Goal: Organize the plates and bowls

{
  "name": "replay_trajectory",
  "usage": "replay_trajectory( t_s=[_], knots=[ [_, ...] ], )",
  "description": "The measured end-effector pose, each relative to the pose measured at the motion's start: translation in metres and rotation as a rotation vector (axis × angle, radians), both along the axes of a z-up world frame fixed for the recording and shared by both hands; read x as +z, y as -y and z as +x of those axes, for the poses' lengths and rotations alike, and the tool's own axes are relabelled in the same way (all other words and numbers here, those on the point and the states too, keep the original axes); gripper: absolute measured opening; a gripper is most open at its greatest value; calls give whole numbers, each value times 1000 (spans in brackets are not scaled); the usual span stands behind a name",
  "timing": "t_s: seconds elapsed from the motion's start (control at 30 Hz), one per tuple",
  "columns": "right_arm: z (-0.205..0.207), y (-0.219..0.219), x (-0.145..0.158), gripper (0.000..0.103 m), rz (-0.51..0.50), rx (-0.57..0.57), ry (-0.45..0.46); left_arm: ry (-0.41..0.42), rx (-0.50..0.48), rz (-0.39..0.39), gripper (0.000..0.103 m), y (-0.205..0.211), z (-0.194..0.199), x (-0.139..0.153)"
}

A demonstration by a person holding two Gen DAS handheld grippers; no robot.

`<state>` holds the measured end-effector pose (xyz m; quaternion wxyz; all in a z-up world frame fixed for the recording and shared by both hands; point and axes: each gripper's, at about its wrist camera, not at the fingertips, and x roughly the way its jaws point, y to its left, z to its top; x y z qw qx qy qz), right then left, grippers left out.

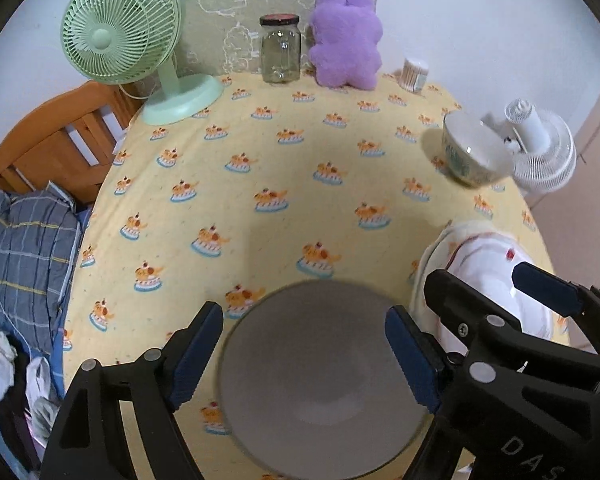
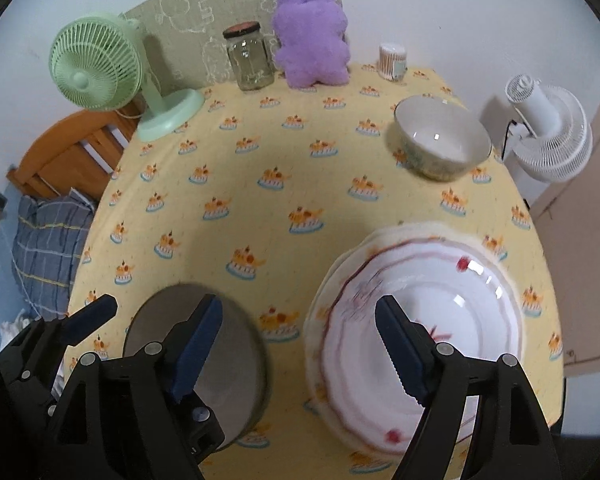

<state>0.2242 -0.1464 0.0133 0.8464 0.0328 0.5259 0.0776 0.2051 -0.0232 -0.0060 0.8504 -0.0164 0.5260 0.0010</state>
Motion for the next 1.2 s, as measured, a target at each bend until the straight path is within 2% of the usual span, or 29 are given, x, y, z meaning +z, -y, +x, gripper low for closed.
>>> replay_trajectory(
  t_s=[0.43,0.57,0.73,0.93,1.2],
  knots=[
    [57,81,17,81,9,23,49,46,66,39,85,82,55,18],
    [79,105,15,81,2,42,64,62,102,40,85,106,75,16],
    [108,135,14,78,-10,57,97,78,161,0,85,130,97,10],
    [137,168,11,78,-25,43,122,106,172,26,84,166,127,7],
    [179,192,-11,71,-27,14,114,109,161,86,73,196,171,-10]
  ],
)
